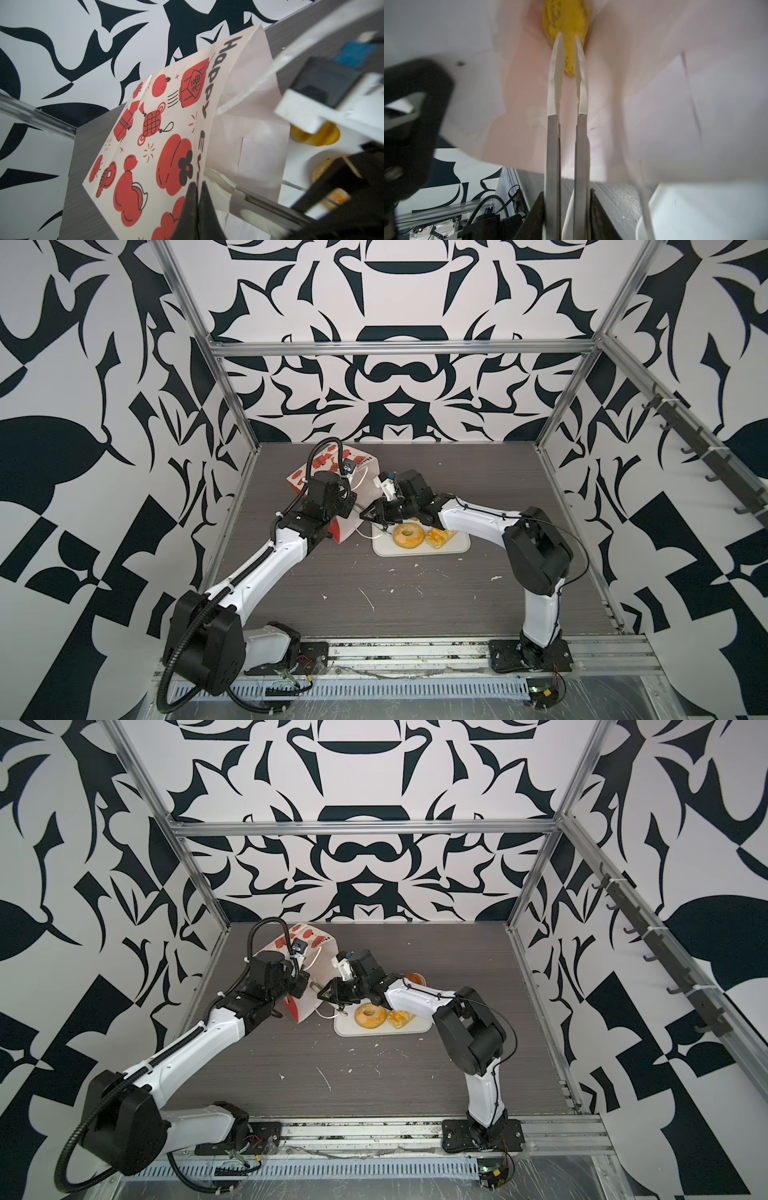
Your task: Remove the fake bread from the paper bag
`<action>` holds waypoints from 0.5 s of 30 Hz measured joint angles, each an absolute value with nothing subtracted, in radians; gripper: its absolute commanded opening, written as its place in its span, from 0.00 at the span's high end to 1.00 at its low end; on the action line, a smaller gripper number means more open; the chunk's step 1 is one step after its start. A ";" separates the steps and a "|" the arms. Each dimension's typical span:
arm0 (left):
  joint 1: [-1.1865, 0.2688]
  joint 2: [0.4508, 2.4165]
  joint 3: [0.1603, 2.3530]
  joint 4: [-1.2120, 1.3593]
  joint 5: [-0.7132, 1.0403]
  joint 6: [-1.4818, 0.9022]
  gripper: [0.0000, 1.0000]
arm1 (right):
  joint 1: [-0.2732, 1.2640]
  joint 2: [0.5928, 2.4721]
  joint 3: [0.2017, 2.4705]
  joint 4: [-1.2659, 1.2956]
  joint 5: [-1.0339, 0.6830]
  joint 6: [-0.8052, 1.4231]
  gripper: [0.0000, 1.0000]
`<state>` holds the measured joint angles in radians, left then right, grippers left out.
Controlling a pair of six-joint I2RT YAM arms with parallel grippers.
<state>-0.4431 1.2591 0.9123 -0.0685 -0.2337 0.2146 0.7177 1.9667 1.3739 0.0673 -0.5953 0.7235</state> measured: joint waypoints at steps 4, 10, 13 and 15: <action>-0.443 1.223 0.910 -0.078 -0.200 0.225 1.00 | 0.718 2.028 1.445 0.053 -0.590 0.714 0.64; -0.443 1.218 0.907 -0.094 -0.171 0.236 1.00 | 0.718 2.053 1.495 0.024 -0.587 0.702 0.61; -0.443 1.218 0.907 -0.096 -0.164 0.237 1.00 | 0.718 2.064 1.522 0.002 -0.587 0.698 0.59; -0.443 1.219 0.907 -0.097 -0.162 0.237 1.00 | 0.720 2.076 1.544 -0.012 -0.587 0.690 0.59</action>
